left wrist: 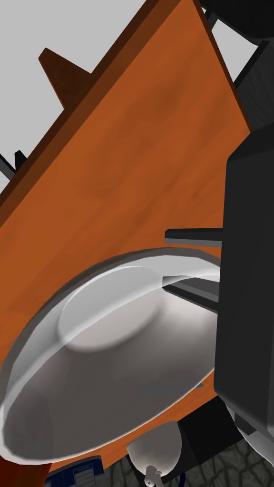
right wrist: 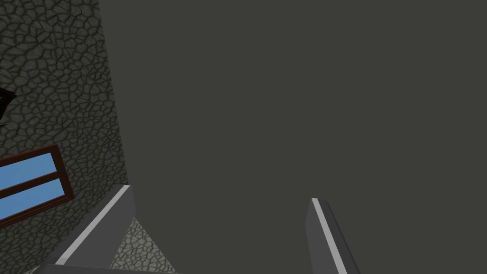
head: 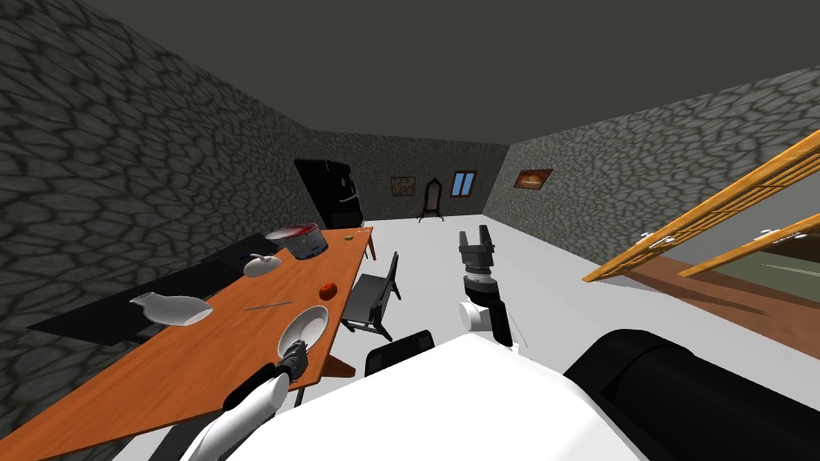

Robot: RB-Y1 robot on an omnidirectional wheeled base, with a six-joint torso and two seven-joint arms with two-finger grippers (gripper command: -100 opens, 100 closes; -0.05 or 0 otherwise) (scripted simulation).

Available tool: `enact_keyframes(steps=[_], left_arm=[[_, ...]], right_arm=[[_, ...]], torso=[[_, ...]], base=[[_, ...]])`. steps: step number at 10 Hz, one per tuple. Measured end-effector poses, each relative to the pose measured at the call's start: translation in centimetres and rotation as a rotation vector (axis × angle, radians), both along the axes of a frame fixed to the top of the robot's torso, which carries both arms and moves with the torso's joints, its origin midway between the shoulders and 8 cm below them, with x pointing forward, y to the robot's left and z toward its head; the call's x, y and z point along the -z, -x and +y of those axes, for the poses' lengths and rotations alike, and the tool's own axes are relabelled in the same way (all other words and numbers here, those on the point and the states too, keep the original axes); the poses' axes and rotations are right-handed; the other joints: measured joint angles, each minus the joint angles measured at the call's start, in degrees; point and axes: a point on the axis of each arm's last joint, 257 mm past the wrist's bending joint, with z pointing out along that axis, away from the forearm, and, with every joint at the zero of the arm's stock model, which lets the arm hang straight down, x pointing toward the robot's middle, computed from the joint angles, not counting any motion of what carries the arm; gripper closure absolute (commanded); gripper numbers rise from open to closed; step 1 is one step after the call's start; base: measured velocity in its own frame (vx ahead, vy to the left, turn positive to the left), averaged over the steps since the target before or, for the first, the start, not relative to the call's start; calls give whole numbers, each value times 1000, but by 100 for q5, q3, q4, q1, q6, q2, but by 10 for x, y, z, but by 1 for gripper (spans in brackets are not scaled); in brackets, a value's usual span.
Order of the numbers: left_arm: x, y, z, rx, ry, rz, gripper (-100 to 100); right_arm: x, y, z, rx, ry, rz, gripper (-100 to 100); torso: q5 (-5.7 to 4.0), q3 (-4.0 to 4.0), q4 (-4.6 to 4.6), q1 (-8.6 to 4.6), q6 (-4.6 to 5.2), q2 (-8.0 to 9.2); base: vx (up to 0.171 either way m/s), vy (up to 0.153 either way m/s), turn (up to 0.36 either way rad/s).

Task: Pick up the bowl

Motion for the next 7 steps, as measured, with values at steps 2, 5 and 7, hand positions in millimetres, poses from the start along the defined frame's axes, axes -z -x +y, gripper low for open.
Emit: enact_keyframes(steps=[2, 5, 7], left_arm=[[-3, 12, -6, -6, 0, 0, 100], [-9, 26, -9, -14, -6, -3, 100], [-14, 29, -10, -16, -8, -8, 0]], right_arm=[[0, 0, 0, 0, 0, 0, 0], [0, 0, 0, 0, 0, 0, 0], [0, 0, 0, 0, 0, 0, 0]], torso=[[-1, -1, 1, 3, 4, -3], [-3, -2, -2, -4, 4, -3], [-4, 1, -1, -10, 7, 5]], base=[[43, 28, -9], [34, 18, -5], [0, 0, 0]])
